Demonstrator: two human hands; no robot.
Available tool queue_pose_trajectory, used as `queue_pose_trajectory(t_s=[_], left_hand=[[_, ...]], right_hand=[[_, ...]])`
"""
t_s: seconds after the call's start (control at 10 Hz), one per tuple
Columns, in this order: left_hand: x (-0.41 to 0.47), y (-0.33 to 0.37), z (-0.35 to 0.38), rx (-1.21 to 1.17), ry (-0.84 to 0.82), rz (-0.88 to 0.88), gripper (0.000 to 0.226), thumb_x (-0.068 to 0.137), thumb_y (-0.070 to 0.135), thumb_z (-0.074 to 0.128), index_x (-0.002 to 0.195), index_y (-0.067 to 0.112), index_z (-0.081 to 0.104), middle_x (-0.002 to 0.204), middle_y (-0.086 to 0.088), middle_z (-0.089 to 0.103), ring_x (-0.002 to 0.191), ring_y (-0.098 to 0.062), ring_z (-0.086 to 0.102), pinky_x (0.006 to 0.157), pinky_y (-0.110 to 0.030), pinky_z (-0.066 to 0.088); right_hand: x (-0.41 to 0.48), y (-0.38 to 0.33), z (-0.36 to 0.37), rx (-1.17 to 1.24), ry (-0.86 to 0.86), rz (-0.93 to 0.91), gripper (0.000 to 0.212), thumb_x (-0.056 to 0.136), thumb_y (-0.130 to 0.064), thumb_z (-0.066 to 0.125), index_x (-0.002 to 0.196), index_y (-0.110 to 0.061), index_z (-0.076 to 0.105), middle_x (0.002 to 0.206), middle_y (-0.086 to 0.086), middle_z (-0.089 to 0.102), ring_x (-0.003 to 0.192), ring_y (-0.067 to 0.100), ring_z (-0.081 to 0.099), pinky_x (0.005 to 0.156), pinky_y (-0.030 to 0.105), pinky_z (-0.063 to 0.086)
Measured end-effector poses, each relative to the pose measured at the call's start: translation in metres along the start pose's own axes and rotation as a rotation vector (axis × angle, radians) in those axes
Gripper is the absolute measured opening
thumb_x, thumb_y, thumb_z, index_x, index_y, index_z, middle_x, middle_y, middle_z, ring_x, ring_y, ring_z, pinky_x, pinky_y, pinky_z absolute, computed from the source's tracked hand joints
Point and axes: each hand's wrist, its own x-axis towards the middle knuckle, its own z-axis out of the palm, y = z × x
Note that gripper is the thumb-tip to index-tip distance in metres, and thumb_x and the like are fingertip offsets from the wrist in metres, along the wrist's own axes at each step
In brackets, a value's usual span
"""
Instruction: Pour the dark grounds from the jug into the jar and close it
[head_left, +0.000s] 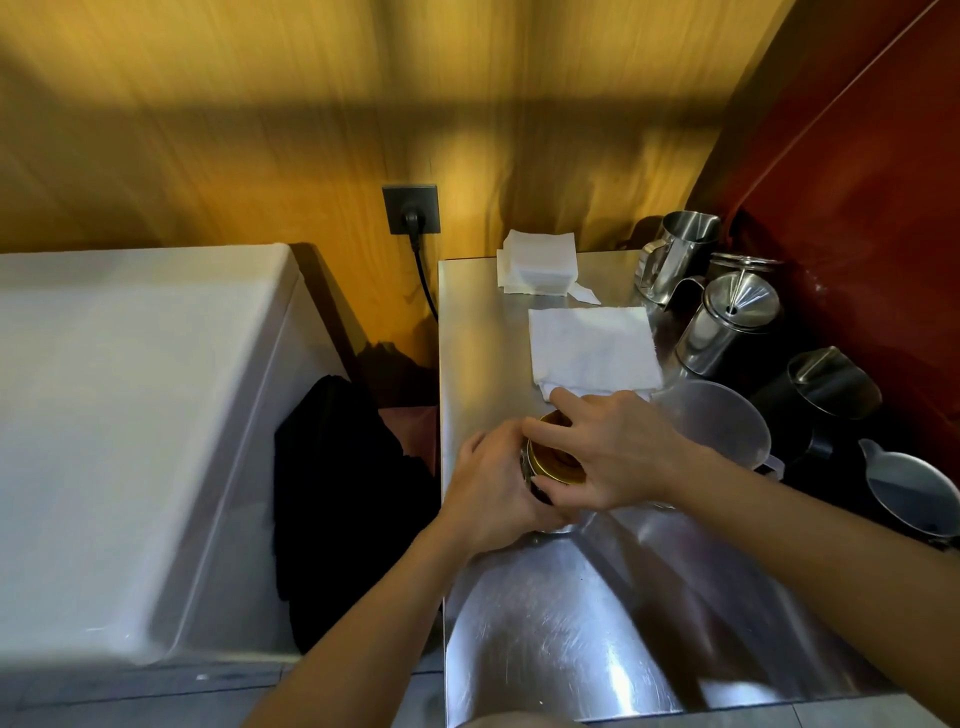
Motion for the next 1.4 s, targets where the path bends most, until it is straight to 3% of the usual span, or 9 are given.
queue_pose_trajectory(t_s=[0.1,0.3,0.5,0.7,0.9,1.0,1.2,1.3,1.4], left_hand=[[-0.003,0.005,0.003,0.035,0.041,-0.003,0.068,0.051,0.049,0.08,0.103,0.048,0.036,0.095,0.028,0.05,0.099,0.034,0.027,0.106,-0.053,0.032],[0.008,0.004,-0.013,-0.068,-0.155,-0.019,0.078,0.048,0.042,0.084,0.114,0.033,0.045,0.114,0.007,0.06,0.11,-0.018,0.056,0.104,-0.058,0.036],[0.01,0.002,-0.013,-0.059,-0.143,-0.018,0.071,0.044,0.045,0.084,0.1,0.056,0.042,0.104,0.025,0.057,0.104,-0.01,0.058,0.102,-0.057,0.039],[0.002,0.001,-0.004,0.066,-0.044,0.005,0.07,0.048,0.049,0.081,0.099,0.054,0.032,0.095,0.035,0.048,0.099,0.035,0.029,0.11,-0.055,0.024],[-0.001,0.002,-0.001,0.102,-0.029,0.021,0.07,0.05,0.053,0.078,0.105,0.044,0.036,0.098,0.033,0.046,0.096,0.023,0.035,0.115,-0.05,0.012],[-0.005,0.003,0.001,0.091,0.007,0.032,0.069,0.049,0.061,0.074,0.099,0.053,0.027,0.097,0.033,0.044,0.099,0.039,0.021,0.114,-0.043,0.01],[-0.01,0.006,-0.002,0.067,-0.012,0.036,0.085,0.051,0.066,0.073,0.121,0.043,0.029,0.116,0.023,0.041,0.105,0.014,0.027,0.111,-0.059,0.022],[-0.01,0.012,-0.012,0.03,-0.108,0.066,0.101,0.054,0.069,0.07,0.137,0.047,0.016,0.141,0.019,0.029,0.129,-0.001,0.022,0.113,-0.056,0.02],[-0.005,0.023,-0.028,-0.107,-0.101,0.078,0.08,0.068,0.065,0.068,0.127,0.069,0.014,0.133,0.047,0.023,0.128,0.005,0.026,0.112,-0.044,0.025]], right_hand=[[0.0,-0.004,0.001,-0.013,0.033,0.045,0.046,0.079,-0.054,0.043,0.104,-0.02,0.062,0.076,0.012,0.06,0.043,0.025,0.051,0.043,0.021,0.025],[0.0,0.007,-0.005,0.007,-0.039,-0.068,0.057,0.08,-0.061,0.044,0.113,-0.016,0.054,0.087,0.007,0.06,0.056,0.022,0.052,0.047,0.026,0.034],[0.007,0.009,-0.006,-0.005,-0.039,-0.138,0.051,0.075,-0.053,0.063,0.104,-0.012,0.058,0.08,0.006,0.059,0.046,0.022,0.049,0.044,0.023,0.025],[0.007,0.006,-0.003,0.013,-0.018,-0.12,0.051,0.077,-0.056,0.047,0.101,-0.013,0.057,0.077,0.008,0.057,0.041,0.021,0.043,0.044,0.022,0.021],[0.003,0.002,0.0,-0.009,-0.002,-0.077,0.05,0.077,-0.057,0.044,0.104,-0.017,0.057,0.073,0.007,0.058,0.042,0.017,0.041,0.046,0.02,0.019],[0.001,0.003,-0.002,0.043,-0.001,-0.063,0.049,0.077,-0.055,0.047,0.108,-0.018,0.055,0.078,0.007,0.057,0.048,0.02,0.048,0.043,0.022,0.025],[-0.011,0.007,-0.007,0.155,-0.096,0.073,0.064,0.078,-0.064,0.05,0.13,-0.029,0.042,0.113,0.001,0.057,0.091,0.018,0.052,0.075,0.027,0.036],[-0.013,0.007,-0.016,0.315,-0.102,0.15,0.066,0.077,-0.066,0.048,0.134,-0.034,0.037,0.125,-0.005,0.053,0.109,0.011,0.044,0.09,0.031,0.03],[-0.012,0.011,-0.028,0.473,-0.017,0.223,0.066,0.079,-0.062,0.052,0.136,-0.03,0.038,0.129,-0.005,0.053,0.116,0.009,0.043,0.097,0.035,0.03]])
